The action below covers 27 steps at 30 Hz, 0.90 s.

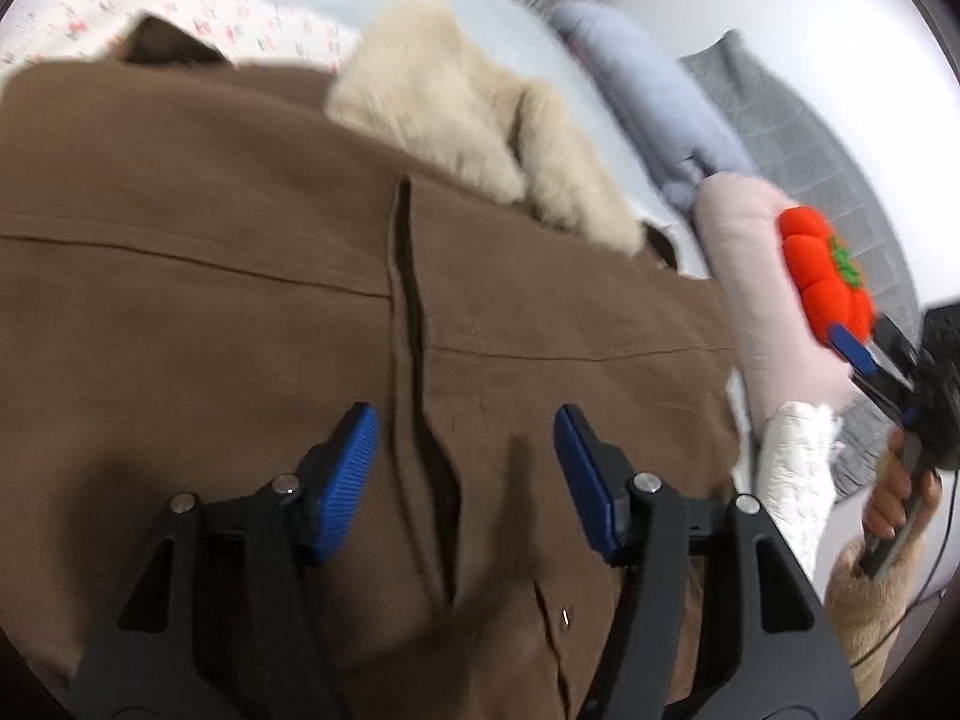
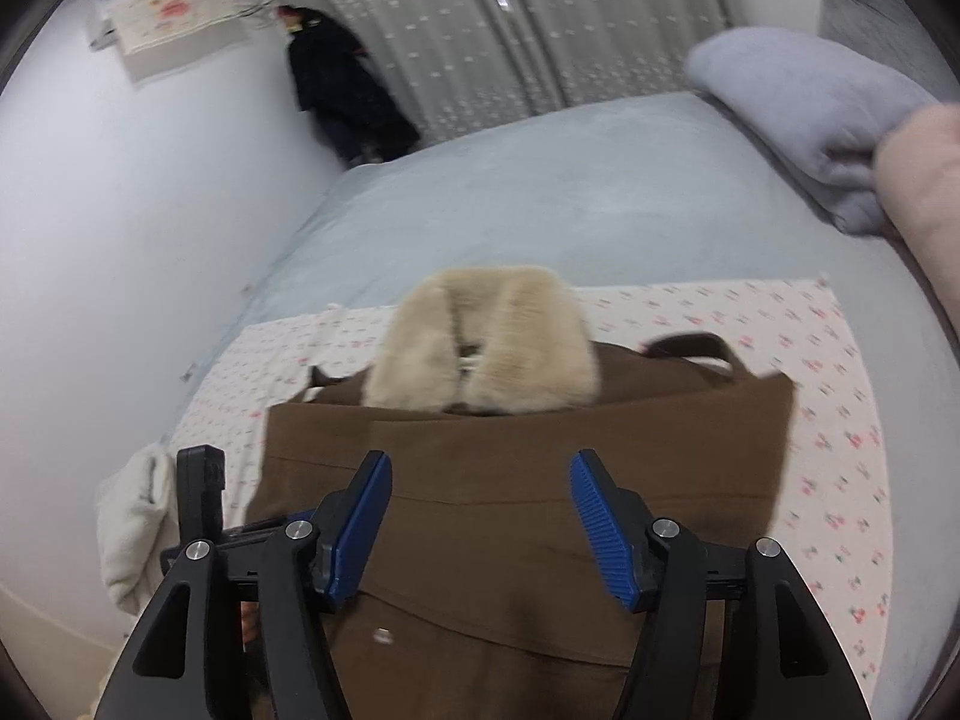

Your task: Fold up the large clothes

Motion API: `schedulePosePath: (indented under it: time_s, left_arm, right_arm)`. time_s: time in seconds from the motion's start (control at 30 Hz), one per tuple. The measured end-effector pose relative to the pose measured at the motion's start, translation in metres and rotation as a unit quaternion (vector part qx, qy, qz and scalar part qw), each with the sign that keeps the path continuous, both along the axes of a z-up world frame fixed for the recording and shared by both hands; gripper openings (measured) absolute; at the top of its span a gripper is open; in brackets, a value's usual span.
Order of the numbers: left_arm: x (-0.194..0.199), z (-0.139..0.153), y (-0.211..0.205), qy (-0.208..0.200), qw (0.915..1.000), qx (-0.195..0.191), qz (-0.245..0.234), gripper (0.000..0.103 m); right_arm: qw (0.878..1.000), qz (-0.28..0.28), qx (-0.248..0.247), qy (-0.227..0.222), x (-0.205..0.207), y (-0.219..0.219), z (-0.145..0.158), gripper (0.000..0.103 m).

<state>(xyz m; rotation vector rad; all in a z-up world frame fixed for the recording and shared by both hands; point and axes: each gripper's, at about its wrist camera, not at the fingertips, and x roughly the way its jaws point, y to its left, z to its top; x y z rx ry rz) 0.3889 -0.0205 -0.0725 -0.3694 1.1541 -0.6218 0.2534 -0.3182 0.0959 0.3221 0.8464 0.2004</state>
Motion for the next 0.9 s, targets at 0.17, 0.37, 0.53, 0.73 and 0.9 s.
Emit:
schedulePosePath:
  time_s: [0.17,0.37,0.53,0.73,0.9]
  left_arm:
    - [0.004,0.009,-0.017,-0.032,0.9991,-0.011,0.027,0.009]
    - [-0.042,0.083,0.011,-0.192,0.9794,-0.024,0.057,0.009]
    - [-0.016,0.028,0.019,-0.093,0.9921,0.067,0.051,0.013]
    - [-0.022,0.017,0.019,-0.13,0.9876,0.058,0.067,0.01]
    - [-0.019,0.008,0.009,-0.138,0.9809,0.117,0.072,0.021]
  right_arm:
    - [0.999,-0.051,0.003,0.02,-0.006,-0.053,-0.027,0.069]
    - [0.995,-0.092,0.017,0.035,0.001,-0.103,-0.059,0.074]
    - [0.989,-0.116,0.062,0.062,0.029,-0.13,-0.102,0.074]
    - [0.983,-0.121,0.117,0.068,0.078,-0.136,-0.145,0.016]
    - [0.981,-0.17,0.076,0.047,0.09,-0.148,-0.14,0.007]
